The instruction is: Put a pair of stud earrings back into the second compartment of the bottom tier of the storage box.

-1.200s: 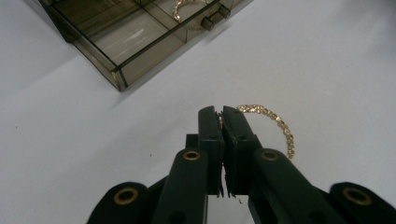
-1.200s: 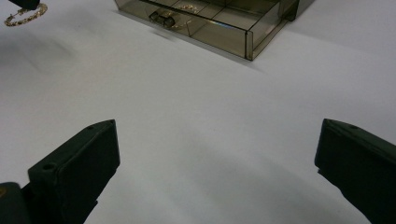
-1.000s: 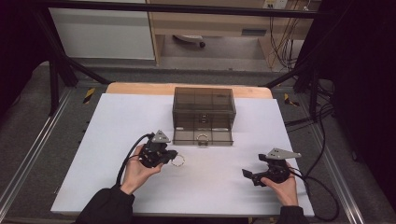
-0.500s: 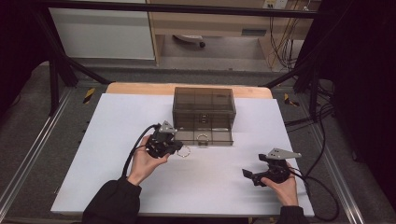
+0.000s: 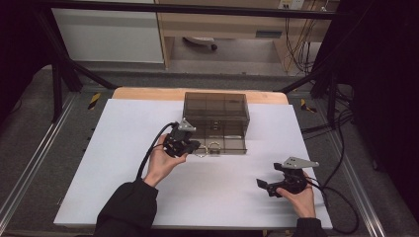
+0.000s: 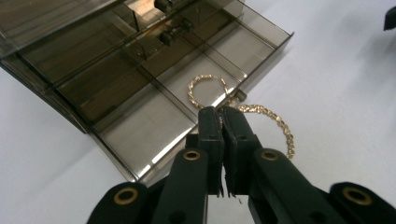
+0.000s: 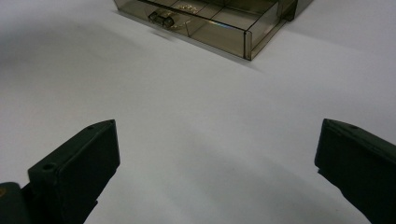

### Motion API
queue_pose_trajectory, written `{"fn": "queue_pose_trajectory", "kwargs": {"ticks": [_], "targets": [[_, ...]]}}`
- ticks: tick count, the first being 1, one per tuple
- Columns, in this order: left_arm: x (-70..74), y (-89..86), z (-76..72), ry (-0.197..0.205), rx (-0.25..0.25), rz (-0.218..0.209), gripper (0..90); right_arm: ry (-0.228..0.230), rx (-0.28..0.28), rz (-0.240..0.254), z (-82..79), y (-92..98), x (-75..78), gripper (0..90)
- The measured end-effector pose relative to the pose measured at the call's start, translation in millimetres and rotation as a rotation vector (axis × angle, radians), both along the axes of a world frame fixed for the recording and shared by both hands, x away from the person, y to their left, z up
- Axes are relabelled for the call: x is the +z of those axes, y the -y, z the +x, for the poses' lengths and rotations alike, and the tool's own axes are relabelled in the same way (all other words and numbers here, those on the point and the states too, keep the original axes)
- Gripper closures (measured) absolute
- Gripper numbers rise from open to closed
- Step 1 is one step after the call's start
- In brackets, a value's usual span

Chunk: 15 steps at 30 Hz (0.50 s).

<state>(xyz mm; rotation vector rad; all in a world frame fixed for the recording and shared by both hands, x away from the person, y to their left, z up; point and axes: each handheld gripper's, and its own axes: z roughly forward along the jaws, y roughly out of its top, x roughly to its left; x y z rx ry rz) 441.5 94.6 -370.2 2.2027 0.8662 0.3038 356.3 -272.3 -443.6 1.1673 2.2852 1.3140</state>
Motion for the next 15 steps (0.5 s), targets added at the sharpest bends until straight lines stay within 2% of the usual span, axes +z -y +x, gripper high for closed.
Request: {"fn": "queue_pose_trajectory", "kwargs": {"ticks": [3, 7, 15], "targets": [[-0.7, 2.9, 5.8, 0.002, 0.011, -0.002, 86.7, 0.004, 0.0, 0.002, -0.1, 0.4, 0.3, 0.6], [-2.1, 7.0, 12.6, 0.0, 0.015, 0.015, 86.7, 0.0, -0.004, 0.006, -0.3, 0.6, 0.3, 0.6], [-1.5, 19.3, 23.9, 0.005, 0.022, 0.011, 86.7, 0.001, -0.003, 0.002, -0.2, 0.8, -0.1, 0.6]]}}
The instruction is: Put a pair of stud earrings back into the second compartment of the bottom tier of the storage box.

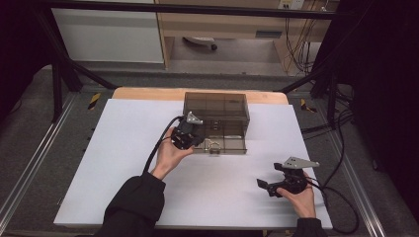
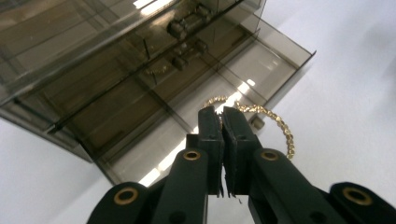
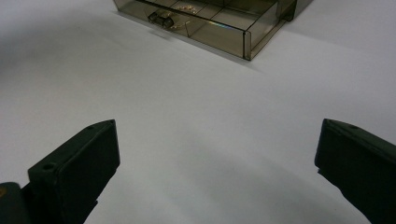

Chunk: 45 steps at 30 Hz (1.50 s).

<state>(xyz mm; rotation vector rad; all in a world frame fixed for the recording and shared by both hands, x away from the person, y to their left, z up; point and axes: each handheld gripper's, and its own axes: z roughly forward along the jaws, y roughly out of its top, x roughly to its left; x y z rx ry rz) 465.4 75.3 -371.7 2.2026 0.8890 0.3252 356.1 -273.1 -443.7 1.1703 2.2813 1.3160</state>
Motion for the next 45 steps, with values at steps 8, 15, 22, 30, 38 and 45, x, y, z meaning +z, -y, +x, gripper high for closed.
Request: {"fn": "queue_pose_trajectory", "kwargs": {"ticks": [8, 15, 22, 30, 38, 45], "targets": [[-2.4, 10.1, 13.3, -0.002, 0.009, 0.002, 86.7, -0.001, 0.0, 0.0, 0.0, 0.1, -0.1, 0.6], [-9.2, 16.2, 24.1, -0.01, 0.022, -0.004, 86.7, -0.003, 0.004, 0.0, 0.1, 0.3, -0.7, 0.6], [-20.3, 24.1, 32.1, -0.005, 0.036, 0.01, 86.7, 0.0, 0.004, 0.001, 0.1, 0.8, -0.9, 0.6], [-37.9, 31.2, 39.2, -0.011, 0.045, 0.033, 86.7, -0.001, 0.005, 0.001, 0.2, 0.8, -1.1, 0.6], [-50.9, 36.3, 40.4, -0.025, 0.041, 0.037, 86.7, -0.001, 0.004, 0.003, 0.1, 1.7, -1.1, 0.6], [-54.9, 38.2, 39.7, -0.03, 0.031, 0.034, 85.6, -0.001, 0.004, 0.003, -0.1, 1.8, -0.9, 0.6]]}}
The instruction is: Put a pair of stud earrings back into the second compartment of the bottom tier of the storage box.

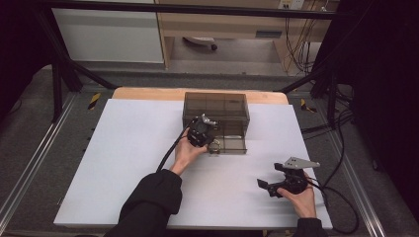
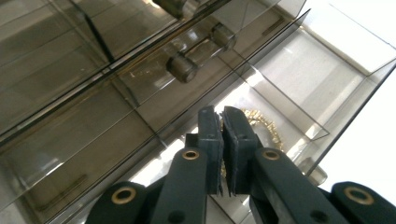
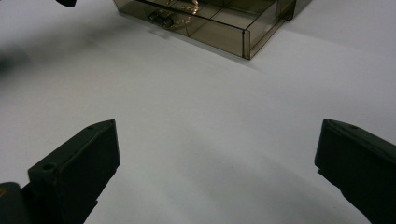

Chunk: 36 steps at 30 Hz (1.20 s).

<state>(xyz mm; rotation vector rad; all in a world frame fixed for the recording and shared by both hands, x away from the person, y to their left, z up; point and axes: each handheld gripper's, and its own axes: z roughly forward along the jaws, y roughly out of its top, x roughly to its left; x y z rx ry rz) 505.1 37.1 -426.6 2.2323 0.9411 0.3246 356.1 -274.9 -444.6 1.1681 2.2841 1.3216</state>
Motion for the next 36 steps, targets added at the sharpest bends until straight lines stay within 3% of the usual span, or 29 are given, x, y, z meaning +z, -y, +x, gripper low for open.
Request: {"fn": "queue_pose_trajectory", "kwargs": {"ticks": [9, 13, 16, 20, 23, 36], "targets": [[18.0, -7.1, -10.7, 0.023, -0.025, -0.016, 73.0, 0.002, -0.002, 0.002, -0.2, 0.2, 0.3, 0.6], [26.2, -14.3, -19.3, 0.037, -0.036, -0.049, 66.4, -0.002, -0.005, 0.004, -0.4, -0.1, 0.3, 0.6], [29.7, -21.2, -22.6, 0.07, -0.072, -0.053, 62.2, -0.001, -0.004, 0.003, -0.2, -0.1, 0.1, 0.6], [35.0, -30.6, -32.5, 0.055, -0.044, -0.052, 55.2, -0.001, -0.005, 0.006, -0.4, 0.0, 0.5, 0.6], [36.9, -38.5, -38.6, 0.064, -0.044, -0.072, 51.3, 0.001, -0.007, 0.008, -0.6, 0.1, 0.7, 0.6], [33.8, -74.3, -61.5, 0.099, -0.037, -0.071, 29.3, 0.0, -0.006, 0.008, -0.6, -0.3, 0.4, 0.6]]}}
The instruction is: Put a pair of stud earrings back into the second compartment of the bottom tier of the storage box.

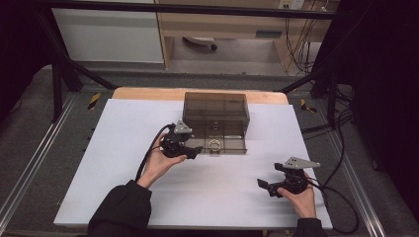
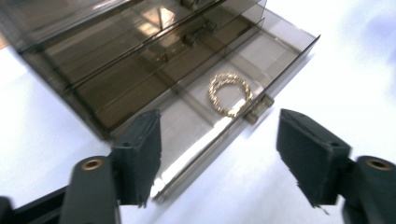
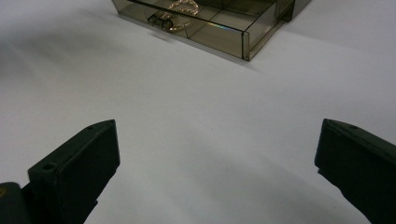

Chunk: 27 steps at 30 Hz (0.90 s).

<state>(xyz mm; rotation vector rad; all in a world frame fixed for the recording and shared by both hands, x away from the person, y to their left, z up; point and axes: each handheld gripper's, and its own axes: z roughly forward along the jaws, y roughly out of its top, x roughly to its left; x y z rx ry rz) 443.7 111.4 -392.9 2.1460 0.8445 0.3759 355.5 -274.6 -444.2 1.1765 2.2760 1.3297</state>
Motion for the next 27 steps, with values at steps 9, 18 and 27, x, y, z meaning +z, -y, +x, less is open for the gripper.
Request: {"fn": "queue_pose_trajectory", "kwargs": {"ticks": [9, 18, 27], "targets": [[-7.5, -25.8, -17.4, 0.013, 0.009, 0.004, 17.4, 0.002, 0.001, 0.0, -0.1, -0.1, -0.1, 0.6], [-18.9, -53.3, -35.0, 0.012, 0.026, -0.001, 11.0, 0.001, 0.001, -0.002, -0.3, -0.6, -0.6, 0.6], [-28.4, -85.2, -50.6, 0.027, 0.056, -0.012, 10.0, -0.007, 0.0, -0.001, -0.5, -1.7, -1.3, 0.6]]}}
